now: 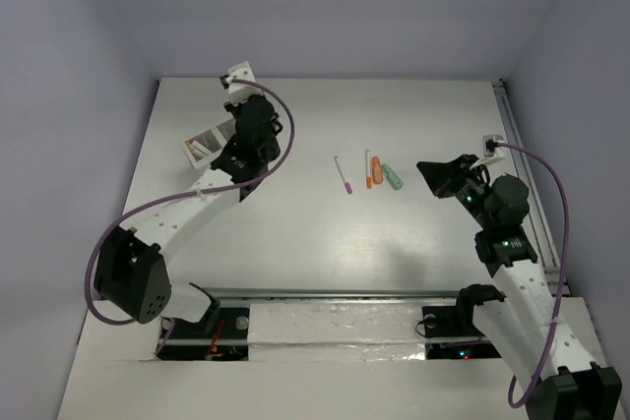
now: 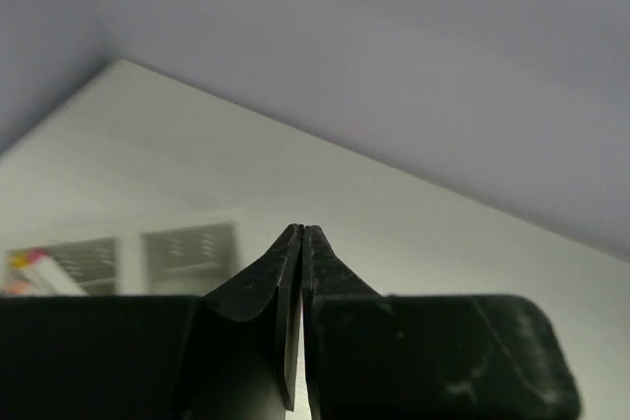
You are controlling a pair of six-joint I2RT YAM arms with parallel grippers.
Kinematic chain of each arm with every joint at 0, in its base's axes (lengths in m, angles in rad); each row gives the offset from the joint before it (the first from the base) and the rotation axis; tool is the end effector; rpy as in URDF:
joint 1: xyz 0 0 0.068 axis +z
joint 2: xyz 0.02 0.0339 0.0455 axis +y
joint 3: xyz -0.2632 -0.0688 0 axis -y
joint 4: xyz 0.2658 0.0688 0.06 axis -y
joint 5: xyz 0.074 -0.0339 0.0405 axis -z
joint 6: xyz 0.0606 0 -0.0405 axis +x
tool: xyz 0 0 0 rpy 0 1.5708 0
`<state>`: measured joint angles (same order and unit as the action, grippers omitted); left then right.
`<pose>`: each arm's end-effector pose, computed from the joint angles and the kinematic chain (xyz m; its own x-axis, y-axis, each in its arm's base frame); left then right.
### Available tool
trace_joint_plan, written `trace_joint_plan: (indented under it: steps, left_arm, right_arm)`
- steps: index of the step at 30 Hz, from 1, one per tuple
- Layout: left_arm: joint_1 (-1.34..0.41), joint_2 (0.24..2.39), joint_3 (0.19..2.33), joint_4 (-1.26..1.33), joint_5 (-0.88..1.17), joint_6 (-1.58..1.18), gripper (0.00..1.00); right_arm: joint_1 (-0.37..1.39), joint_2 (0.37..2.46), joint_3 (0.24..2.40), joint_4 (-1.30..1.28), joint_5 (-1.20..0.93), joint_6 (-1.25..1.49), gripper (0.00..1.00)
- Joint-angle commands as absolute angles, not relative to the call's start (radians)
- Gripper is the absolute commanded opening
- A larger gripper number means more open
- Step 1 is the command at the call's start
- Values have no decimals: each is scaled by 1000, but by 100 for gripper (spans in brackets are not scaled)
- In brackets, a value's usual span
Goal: Sort the stationery into containers
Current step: Pick up the pen from the center of the board.
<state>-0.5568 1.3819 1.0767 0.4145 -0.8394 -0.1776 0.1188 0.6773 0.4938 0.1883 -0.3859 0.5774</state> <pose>0.3260 -0.1498 0.3619 0.1397 -0.2260 -0.9641 -0.2544 0.9327 -0.2555 0.2131 0.0484 0.2896 -0.2599 0.4783 -0.8389 -0.4078 0.7331 0.5443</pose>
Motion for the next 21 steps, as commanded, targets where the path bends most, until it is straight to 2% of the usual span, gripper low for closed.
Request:
trace_joint_plan:
  steps: [1,4,5,7,8,9,11,12,14,18,21]
  left_arm:
    - [-659,1478,1196,223,-721,-366,0]
    - [-706,1560,1238,132,-628,-509,0]
    - [-725,1613,1249,126,-609,-590,0]
    - [-735,1698,1285,91,-565,-667,7]
    - [-745,1728,1304,77,-548,-714,14]
    - [-756,1755,1321,49,-535,-732,28]
    - [-770,1825,1368,31,-514,-749,37]
    - [-781,1842,1377,23,-515,-767,50]
    - [-781,1884,1390,18,-522,-781,57]
    - [-781,1956,1419,9,-506,-810,60]
    - [-781,2020,1466,-34,-514,-813,58]
  right_arm:
    - [117,672,515,222,-393,569,4]
    - [117,678,520,207,-380,565,0]
    - [117,675,520,207,-379,565,0]
    - [117,673,519,207,-377,563,6]
    - [117,672,518,207,-374,564,11]
    - [117,672,517,209,-374,565,14]
    - [117,673,517,210,-383,566,24]
    - [117,675,518,215,-391,566,33]
    - [117,681,522,213,-406,565,38]
    - [117,686,522,215,-408,564,41]
    - [117,684,522,215,-410,565,41]
